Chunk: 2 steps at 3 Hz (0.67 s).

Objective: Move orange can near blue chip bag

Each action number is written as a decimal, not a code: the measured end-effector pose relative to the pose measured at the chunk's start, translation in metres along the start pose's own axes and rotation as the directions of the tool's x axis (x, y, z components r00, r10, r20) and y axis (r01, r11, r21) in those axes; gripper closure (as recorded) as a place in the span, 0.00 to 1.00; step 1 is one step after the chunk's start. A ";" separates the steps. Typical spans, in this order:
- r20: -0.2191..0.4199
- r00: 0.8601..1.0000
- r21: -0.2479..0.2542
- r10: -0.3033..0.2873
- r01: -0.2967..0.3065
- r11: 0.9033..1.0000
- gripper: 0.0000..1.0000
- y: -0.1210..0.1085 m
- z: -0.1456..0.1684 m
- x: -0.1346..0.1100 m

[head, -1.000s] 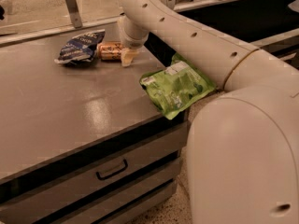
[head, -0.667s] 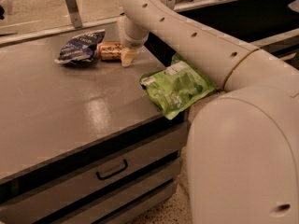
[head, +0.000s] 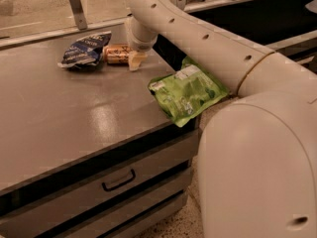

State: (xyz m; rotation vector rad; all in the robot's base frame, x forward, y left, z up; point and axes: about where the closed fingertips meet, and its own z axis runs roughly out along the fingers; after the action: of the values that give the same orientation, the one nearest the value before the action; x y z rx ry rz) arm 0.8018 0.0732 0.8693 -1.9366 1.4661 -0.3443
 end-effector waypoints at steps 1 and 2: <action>0.000 1.000 0.000 0.000 0.000 1.000 0.00 0.000 0.000 0.000; 0.000 1.000 0.000 0.000 0.000 1.000 0.00 0.000 0.000 0.000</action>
Offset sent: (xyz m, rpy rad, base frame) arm -0.0161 0.0186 0.0343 -0.2246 -0.0758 0.0871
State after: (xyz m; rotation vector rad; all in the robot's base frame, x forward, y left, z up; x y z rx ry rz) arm 0.8018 0.0733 0.8695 -1.9370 1.4660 -0.3447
